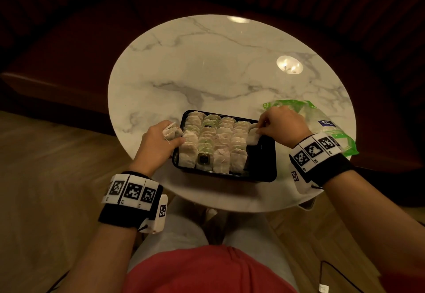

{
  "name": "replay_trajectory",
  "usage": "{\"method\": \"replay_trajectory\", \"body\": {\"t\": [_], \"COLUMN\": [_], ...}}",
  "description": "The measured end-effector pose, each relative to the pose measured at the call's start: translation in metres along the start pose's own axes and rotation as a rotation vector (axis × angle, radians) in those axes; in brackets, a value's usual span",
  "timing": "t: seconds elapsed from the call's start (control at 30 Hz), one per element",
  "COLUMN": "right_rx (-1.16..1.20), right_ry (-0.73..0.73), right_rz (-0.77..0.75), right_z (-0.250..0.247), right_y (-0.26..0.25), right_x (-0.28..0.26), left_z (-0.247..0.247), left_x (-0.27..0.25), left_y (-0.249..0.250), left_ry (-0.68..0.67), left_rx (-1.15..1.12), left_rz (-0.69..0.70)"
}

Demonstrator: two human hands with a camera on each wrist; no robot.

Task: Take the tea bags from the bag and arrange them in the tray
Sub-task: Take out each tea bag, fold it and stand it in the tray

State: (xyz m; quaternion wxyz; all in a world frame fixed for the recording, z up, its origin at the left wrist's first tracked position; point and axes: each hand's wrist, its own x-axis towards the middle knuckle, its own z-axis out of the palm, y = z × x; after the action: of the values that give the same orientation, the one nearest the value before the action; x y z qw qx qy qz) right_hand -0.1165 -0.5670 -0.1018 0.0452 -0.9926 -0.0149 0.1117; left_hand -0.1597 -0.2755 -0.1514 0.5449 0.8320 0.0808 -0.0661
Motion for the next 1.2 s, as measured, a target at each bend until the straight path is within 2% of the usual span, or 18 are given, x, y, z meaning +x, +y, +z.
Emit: {"method": "replay_trajectory", "body": {"t": [0.57,0.7,0.83,0.93,1.1,1.2], "right_rx": [-0.004,0.109,0.403,0.529,0.728,0.774], "right_ry": [0.097,0.169,0.312,0.357,0.379,0.388], "right_rz": [0.004,-0.047,-0.241,-0.354,-0.390,-0.367], "right_z": [0.000,-0.012,-0.023,-0.021,-0.014,-0.012], "right_y": [-0.004,-0.014,-0.036,-0.053,-0.072,-0.078], "right_x": [-0.003,-0.018,-0.041,-0.058,-0.081,-0.091], "left_z": [-0.013,-0.012,0.002,0.013,0.027,0.032], "left_x": [-0.007,-0.015,-0.023,-0.029,-0.038,-0.042], "left_y": [0.018,0.039,0.060,0.073,0.085,0.090], "left_ry": [0.005,-0.035,-0.141,-0.252,-0.369,-0.372], "left_rx": [-0.078,-0.337,-0.581,-0.727,-0.963,-1.031], "left_rz": [-0.029,-0.089,-0.173,-0.233,-0.336,-0.373]}}
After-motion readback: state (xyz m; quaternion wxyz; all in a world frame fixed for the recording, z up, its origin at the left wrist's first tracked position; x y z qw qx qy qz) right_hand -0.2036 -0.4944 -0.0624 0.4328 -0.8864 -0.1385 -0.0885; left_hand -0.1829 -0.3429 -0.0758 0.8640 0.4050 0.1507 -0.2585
